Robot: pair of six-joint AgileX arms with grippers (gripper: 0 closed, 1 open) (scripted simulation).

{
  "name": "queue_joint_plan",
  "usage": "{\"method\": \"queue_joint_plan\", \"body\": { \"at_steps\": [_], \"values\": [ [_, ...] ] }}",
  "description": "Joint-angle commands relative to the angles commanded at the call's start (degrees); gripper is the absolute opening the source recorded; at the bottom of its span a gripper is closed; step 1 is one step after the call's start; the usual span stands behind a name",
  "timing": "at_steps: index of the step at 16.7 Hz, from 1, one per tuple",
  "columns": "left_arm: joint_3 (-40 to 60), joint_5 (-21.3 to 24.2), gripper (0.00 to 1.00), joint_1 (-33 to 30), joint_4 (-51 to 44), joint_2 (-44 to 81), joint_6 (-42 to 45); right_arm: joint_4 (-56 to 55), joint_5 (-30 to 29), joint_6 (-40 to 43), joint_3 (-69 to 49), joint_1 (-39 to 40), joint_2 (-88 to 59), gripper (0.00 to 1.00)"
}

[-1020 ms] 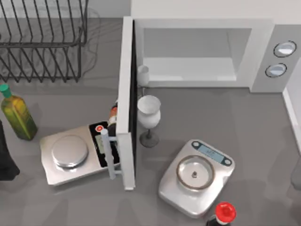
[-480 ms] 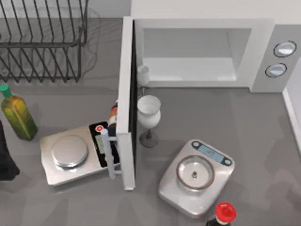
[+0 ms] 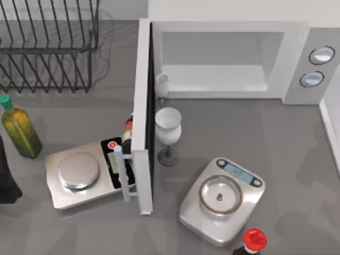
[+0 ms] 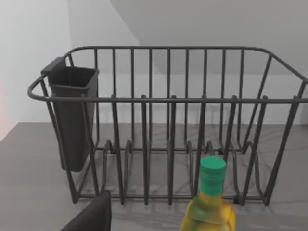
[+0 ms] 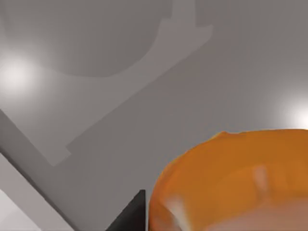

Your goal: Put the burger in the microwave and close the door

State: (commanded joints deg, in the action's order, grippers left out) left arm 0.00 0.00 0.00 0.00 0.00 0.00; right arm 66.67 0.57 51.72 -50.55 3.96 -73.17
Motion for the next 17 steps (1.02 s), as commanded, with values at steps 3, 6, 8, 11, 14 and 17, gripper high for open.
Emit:
{"method": "queue_joint_plan", "body": {
  "at_steps": [3, 6, 8, 11, 14, 17],
  "values": [
    [0.0, 0.0, 1.0, 0.0, 0.0, 0.0, 0.0, -0.8, -0.4, -0.5, -0.1, 0.3, -0.7, 0.0],
    [0.0, 0.0, 1.0, 0.0, 0.0, 0.0, 0.0, -6.2, -3.4, -4.5, -2.2, 1.6, -4.4, 0.0],
    [0.0, 0.0, 1.0, 0.0, 0.0, 0.0, 0.0, -12.8, -6.7, -9.2, -4.2, 3.0, -8.7, 0.0],
    [0.0, 0.0, 1.0, 0.0, 0.0, 0.0, 0.0, -26.6, -12.6, -18.3, -7.0, 6.0, -17.2, 0.0],
    [0.0, 0.0, 1.0, 0.0, 0.0, 0.0, 0.0, -43.2, -18.9, -29.1, -9.1, 10.1, -27.1, 0.0],
    [0.0, 0.0, 1.0, 0.0, 0.0, 0.0, 0.0, -61.2, -24.5, -40.0, -10.8, 15.2, -36.4, 0.0]
  ]
}}
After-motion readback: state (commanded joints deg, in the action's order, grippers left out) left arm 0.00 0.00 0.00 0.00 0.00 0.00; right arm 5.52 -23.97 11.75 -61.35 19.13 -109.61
